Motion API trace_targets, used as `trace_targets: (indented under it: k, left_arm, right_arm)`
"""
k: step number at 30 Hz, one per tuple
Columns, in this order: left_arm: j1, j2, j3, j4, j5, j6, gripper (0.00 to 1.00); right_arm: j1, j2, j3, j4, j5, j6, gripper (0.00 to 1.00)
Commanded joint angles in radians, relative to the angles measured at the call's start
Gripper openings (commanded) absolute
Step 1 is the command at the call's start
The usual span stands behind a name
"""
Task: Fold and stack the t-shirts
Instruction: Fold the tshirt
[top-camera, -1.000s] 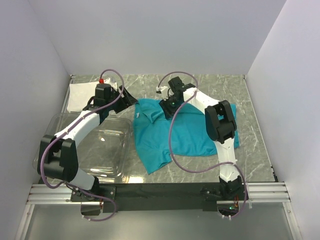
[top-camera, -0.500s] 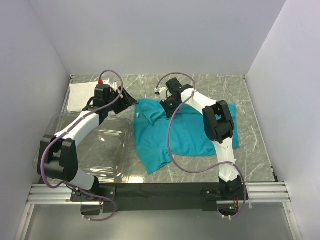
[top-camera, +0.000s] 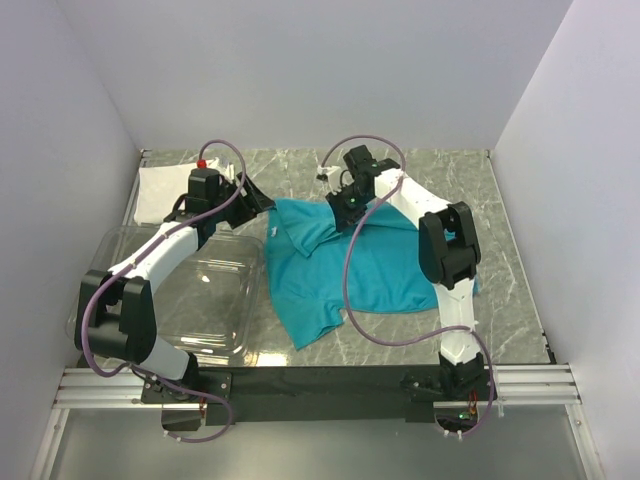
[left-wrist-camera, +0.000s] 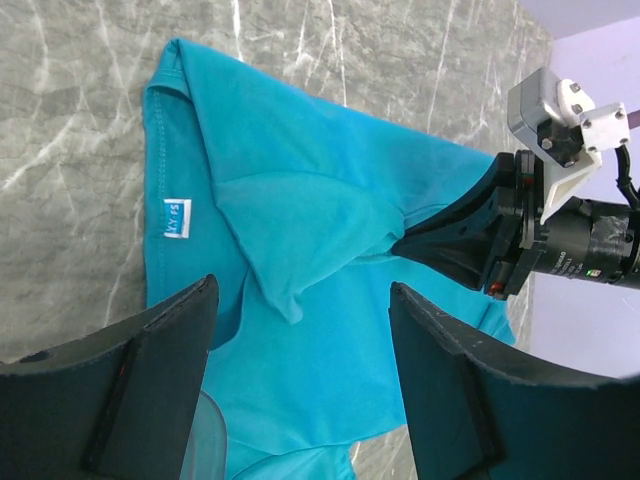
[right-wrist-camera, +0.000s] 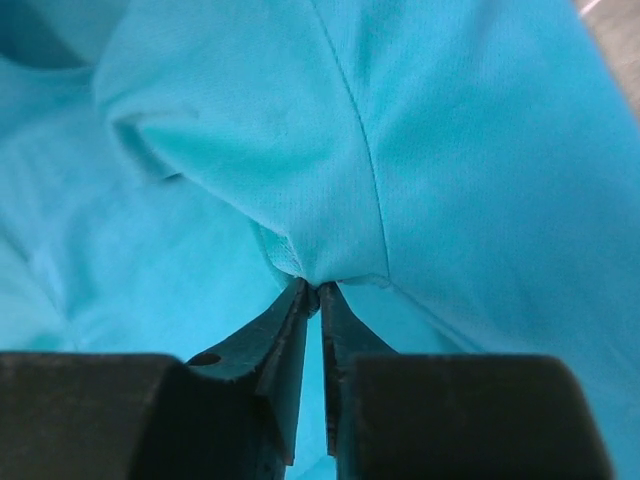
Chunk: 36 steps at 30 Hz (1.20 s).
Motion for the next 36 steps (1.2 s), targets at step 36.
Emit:
trace_targets:
  k: [36]
  left_arm:
    - [0.005,0.043,0.017,0.044,0.108,0.014,0.74]
  right_arm:
    - [0.090,-0.005,-0.037,0.063,0.124,-0.379,0.43]
